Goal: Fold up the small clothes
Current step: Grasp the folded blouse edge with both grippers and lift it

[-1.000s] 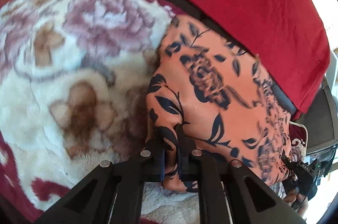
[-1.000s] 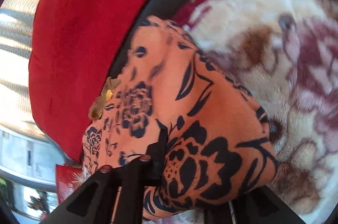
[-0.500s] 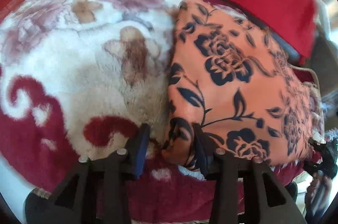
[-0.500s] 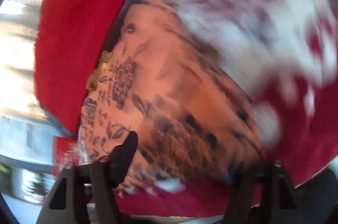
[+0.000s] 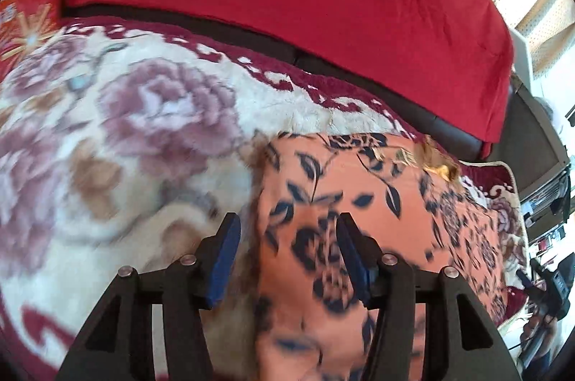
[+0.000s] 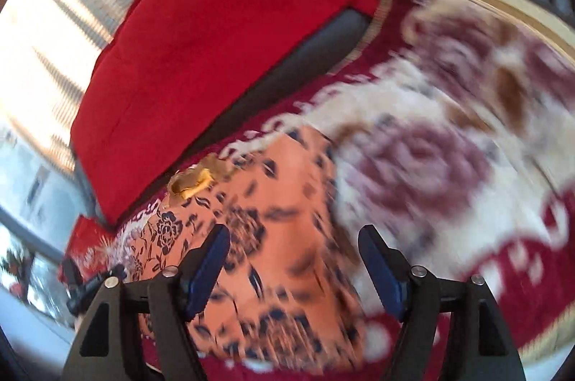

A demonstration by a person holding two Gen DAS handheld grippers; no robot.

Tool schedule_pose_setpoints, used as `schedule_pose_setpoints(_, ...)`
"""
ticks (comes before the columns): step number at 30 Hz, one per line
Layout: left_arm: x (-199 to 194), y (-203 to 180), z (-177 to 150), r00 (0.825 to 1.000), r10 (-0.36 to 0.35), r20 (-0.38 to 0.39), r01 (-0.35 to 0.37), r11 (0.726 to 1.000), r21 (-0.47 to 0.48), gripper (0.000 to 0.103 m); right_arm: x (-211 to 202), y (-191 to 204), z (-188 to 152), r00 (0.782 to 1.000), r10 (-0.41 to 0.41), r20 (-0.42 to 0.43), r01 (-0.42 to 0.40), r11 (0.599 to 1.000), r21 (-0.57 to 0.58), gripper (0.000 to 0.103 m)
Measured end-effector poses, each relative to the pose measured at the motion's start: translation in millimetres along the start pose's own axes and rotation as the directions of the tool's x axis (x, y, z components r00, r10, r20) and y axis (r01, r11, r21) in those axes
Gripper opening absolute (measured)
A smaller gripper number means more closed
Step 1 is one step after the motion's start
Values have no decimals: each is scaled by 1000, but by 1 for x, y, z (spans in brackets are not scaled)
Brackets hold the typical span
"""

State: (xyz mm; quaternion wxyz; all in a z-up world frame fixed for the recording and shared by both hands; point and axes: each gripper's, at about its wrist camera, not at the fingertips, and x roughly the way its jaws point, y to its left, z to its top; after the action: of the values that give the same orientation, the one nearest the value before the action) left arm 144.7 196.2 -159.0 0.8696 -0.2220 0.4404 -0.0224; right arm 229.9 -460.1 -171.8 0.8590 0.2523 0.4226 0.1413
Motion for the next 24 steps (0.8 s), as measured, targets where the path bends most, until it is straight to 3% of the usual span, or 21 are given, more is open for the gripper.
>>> schedule_pose_setpoints(2,14,-5,10,1000,-9,-8,9,1000,-3,56,23,11,14,1000,10,-22,-12,998,-60,77)
schedule_pose_setpoints(9,28,-9,17,1000,-1,-17,1,1000,-11,56,88,12,47,994,-91,-63,82,987,-140,75)
schedule_pose_setpoints(10,30,-9,18,1000,-1,-16,1,1000,-5,56,97,15,49,992,-103,-76,90,984,-154,70)
schedule_pose_setpoints(11,31,-10,18,1000,4,-16,-4,1000,3,56,101,16,50,990,-111,-85,96,981,-167,57)
schedule_pose_setpoints(12,32,-10,19,1000,10,-16,-10,1000,6,47,105,16,50,987,-130,-96,111,977,-181,47)
schedule_pose_setpoints(13,32,-10,19,1000,17,-17,-16,1000,12,36,111,17,51,981,-162,-106,139,970,-198,28)
schedule_pose_setpoints(14,34,-11,20,999,40,-28,-39,999,30,14,111,20,50,977,-187,-100,162,962,-218,18)
schedule_pose_setpoints(15,34,-13,21,998,65,-25,-64,997,45,7,110,23,49,975,-204,-89,179,956,-233,11)
schedule_pose_setpoints(19,13,-31,21,994,91,54,-97,986,137,3,82,50,45,968,-249,4,238,919,-314,6)
schedule_pose_setpoints(24,-35,-55,33,980,39,197,-76,980,181,3,46,69,59,962,-243,120,270,906,-325,6)
